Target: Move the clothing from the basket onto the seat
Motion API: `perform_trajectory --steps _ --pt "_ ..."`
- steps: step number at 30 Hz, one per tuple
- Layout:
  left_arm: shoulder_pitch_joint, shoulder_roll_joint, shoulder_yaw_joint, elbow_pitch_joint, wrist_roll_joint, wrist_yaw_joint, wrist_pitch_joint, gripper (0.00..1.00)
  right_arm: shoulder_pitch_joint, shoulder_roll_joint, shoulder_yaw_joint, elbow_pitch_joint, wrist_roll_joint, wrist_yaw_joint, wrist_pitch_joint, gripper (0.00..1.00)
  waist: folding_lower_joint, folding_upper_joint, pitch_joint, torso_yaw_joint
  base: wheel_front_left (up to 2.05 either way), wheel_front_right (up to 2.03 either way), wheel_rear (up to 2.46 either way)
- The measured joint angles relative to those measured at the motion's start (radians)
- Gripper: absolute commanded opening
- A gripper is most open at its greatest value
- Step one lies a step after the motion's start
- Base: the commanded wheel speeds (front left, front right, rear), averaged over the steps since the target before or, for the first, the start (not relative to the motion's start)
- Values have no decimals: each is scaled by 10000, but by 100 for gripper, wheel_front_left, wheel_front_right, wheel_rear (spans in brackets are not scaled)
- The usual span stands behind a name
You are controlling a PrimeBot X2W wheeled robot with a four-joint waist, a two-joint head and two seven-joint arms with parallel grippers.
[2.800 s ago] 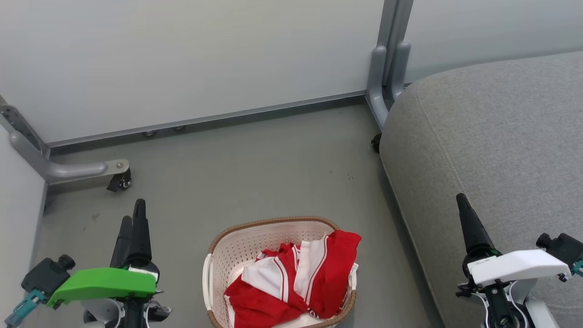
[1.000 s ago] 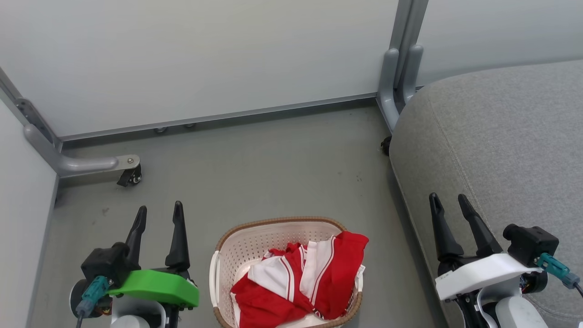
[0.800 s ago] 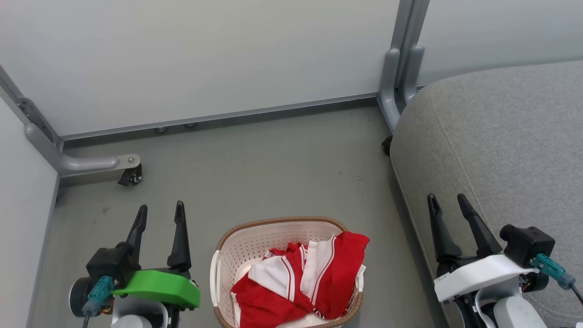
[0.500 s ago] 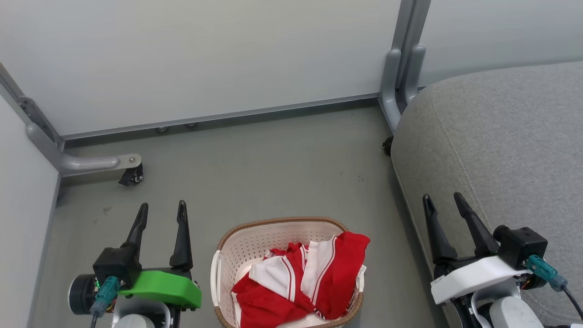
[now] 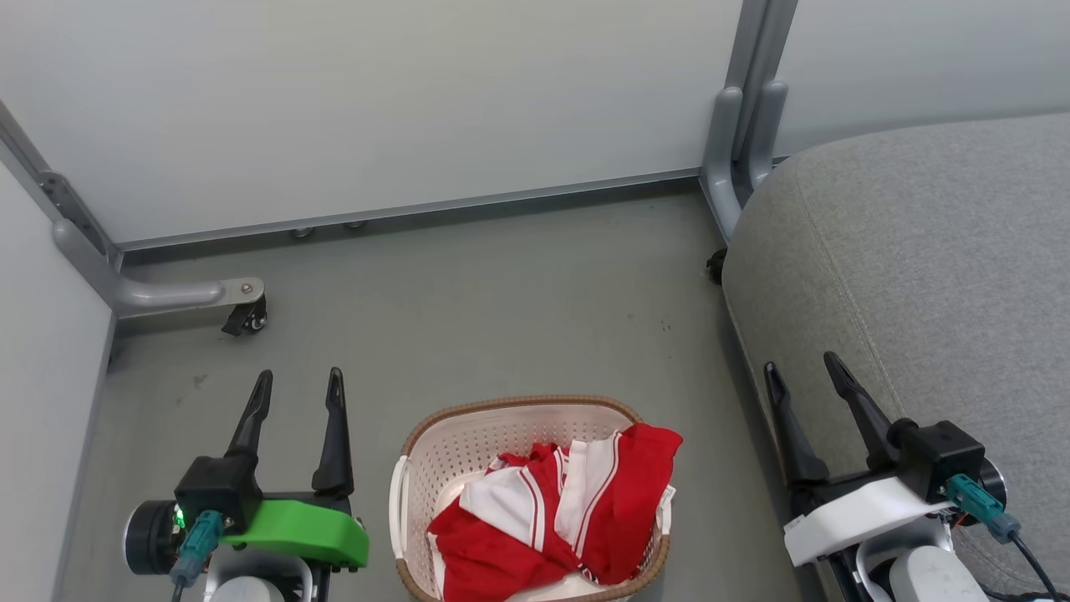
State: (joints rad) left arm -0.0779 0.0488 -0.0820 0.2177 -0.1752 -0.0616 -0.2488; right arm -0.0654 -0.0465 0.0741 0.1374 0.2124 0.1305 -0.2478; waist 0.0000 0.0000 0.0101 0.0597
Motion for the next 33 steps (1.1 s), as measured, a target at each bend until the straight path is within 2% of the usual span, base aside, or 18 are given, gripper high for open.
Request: perform_trajectory --steps 7,33 --pt "-32 -2 -52 309 98 -90 -153 100 0 -6 52 303 -380 2 -142 100 0 0 -15 12 0 0 0" --pt "-64 -4 -81 286 31 -84 -155 100 -12 -8 73 523 -330 2 -142 100 0 0 18 -53 0 0 0"
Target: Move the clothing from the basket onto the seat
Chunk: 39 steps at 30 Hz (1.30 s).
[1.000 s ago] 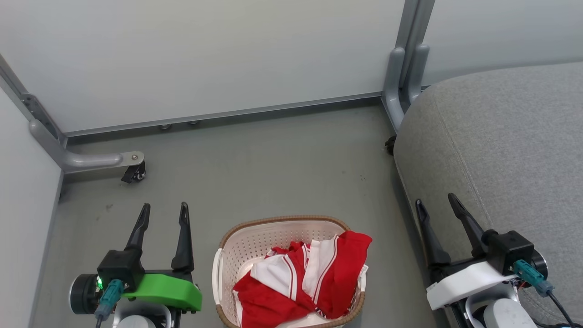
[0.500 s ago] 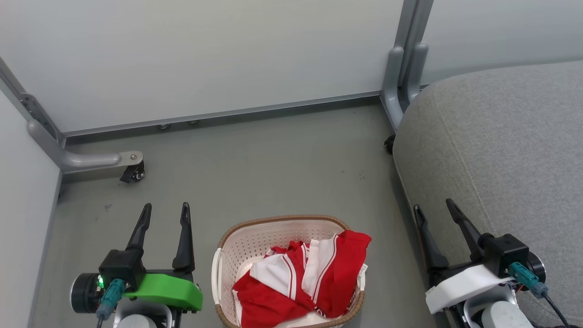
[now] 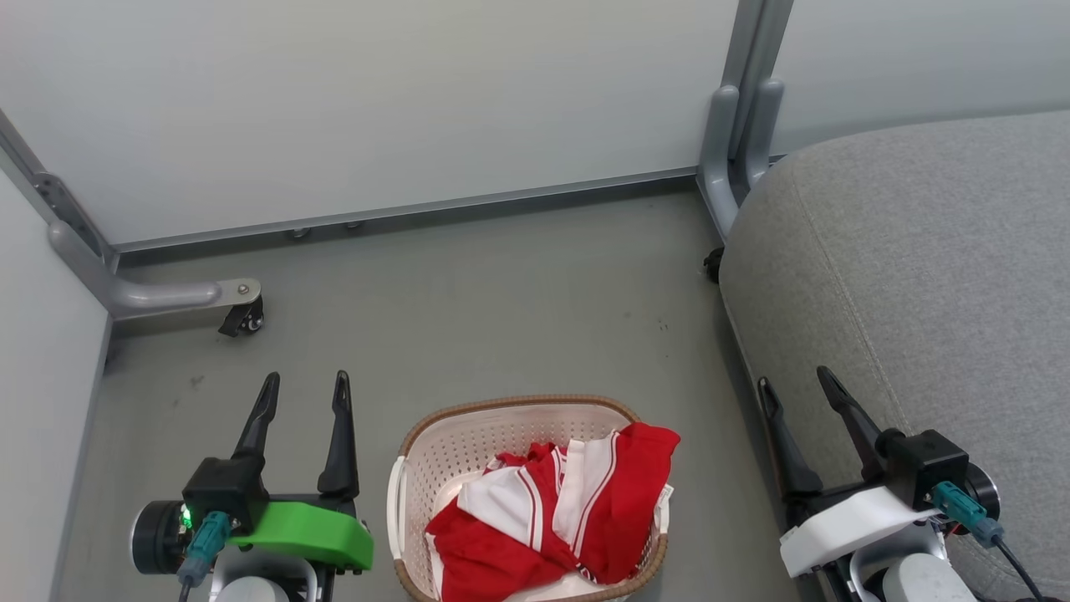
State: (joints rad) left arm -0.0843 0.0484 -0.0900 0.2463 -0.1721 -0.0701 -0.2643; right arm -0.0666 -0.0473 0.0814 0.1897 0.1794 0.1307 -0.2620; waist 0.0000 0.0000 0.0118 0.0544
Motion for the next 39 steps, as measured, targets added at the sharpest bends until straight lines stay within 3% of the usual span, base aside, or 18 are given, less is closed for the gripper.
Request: perform_trajectory --steps 11,24,39 --pt "-464 2 -222 232 140 -178 -2 100 -208 -2 140 -102 10 0 0 100 0 0 266 -254 0 0 0" --pt "-2225 148 -1101 1496 424 -531 -4 100 -1111 -10 211 -805 -8 2 -13 100 0 0 1413 -1133 0 0 0" --pt "-5012 1218 -3599 4439 36 -589 -4 100 -2733 -23 336 -1898 357 2 -15 100 1 0 3930 -2599 0 0 0"
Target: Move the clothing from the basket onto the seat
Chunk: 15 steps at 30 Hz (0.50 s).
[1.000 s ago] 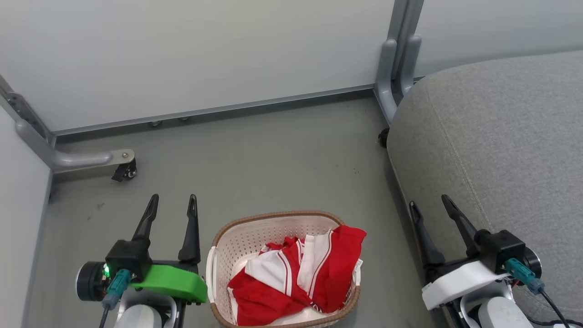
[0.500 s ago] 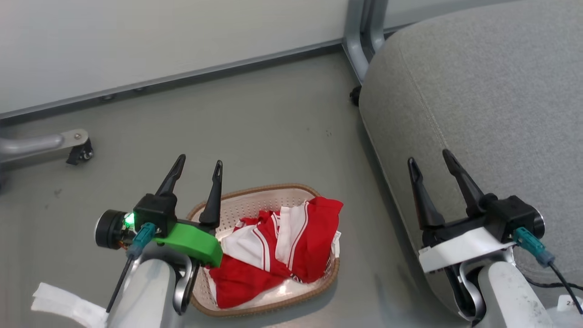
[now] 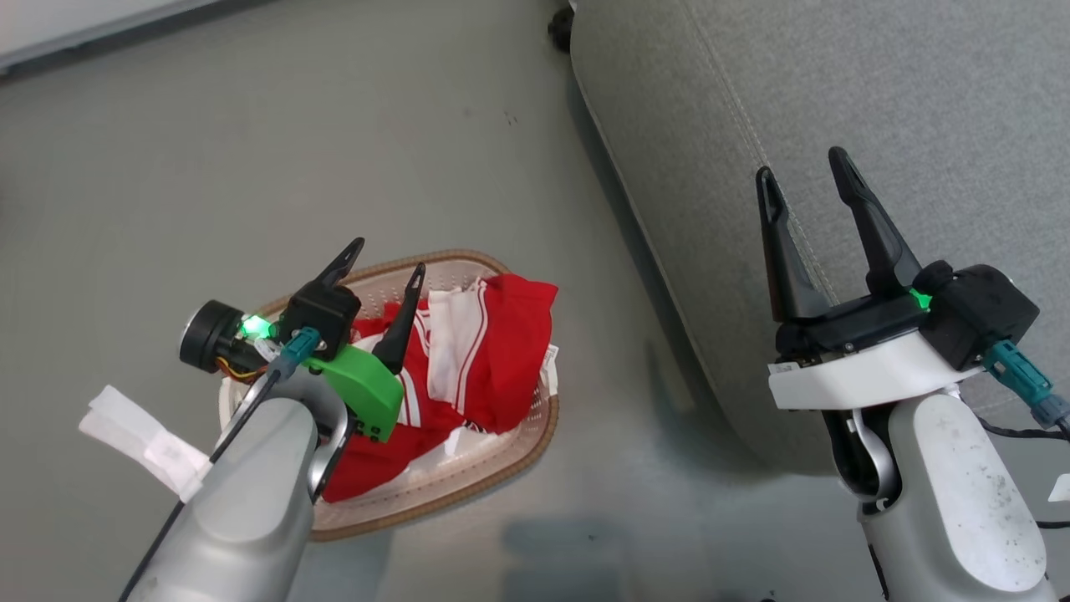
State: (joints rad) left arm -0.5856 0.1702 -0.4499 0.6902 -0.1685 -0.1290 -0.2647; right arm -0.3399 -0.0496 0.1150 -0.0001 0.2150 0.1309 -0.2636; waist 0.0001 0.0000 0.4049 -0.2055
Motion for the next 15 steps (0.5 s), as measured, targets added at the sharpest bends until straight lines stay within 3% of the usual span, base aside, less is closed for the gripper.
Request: perform_trajectory --steps 15 --pt "-2282 665 -2165 3147 -823 -2 0 100 -825 -2 274 -690 408 0 0 100 1 0 2598 -982 0 0 0"
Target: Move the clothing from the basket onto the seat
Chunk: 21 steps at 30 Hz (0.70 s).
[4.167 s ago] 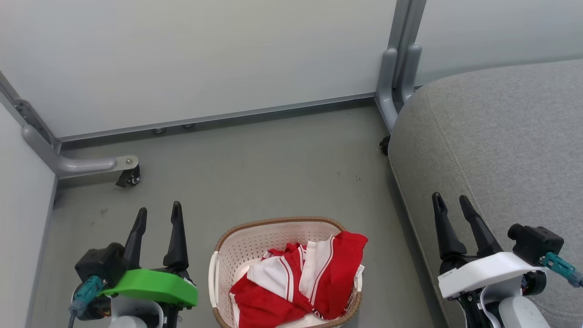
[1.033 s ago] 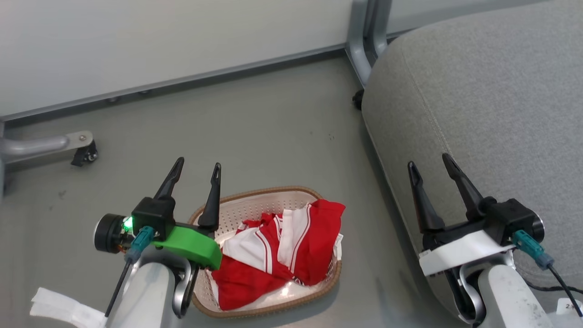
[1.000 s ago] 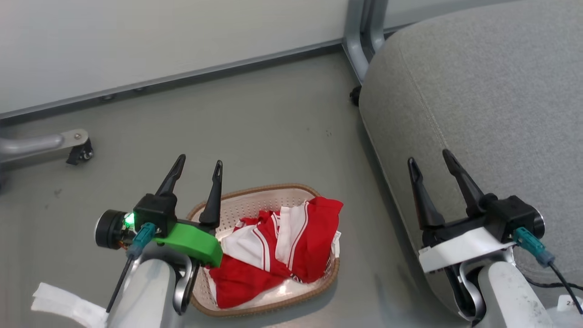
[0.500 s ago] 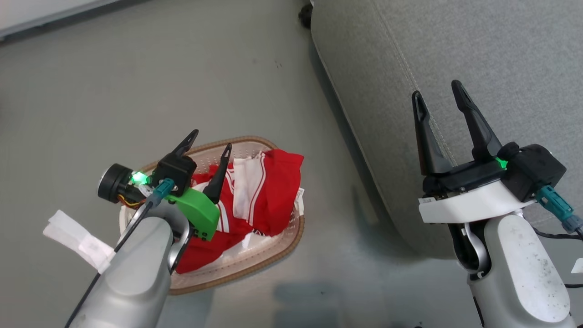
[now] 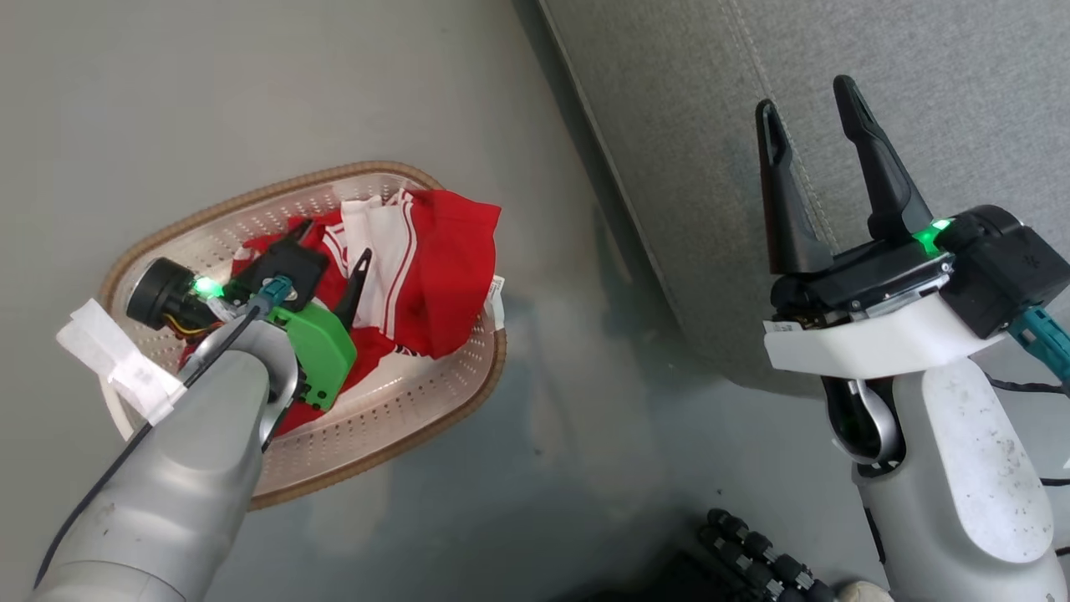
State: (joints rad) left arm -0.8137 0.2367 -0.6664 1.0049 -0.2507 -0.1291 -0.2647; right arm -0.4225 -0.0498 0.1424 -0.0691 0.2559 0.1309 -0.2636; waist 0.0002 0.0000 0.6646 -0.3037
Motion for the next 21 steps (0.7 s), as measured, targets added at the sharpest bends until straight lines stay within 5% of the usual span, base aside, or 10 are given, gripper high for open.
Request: perform_trajectory --steps 21 --pt "-2163 602 -2086 2307 -1060 0 1066 100 -252 4 134 -652 357 0 0 100 0 0 2543 -567 0 0 0"
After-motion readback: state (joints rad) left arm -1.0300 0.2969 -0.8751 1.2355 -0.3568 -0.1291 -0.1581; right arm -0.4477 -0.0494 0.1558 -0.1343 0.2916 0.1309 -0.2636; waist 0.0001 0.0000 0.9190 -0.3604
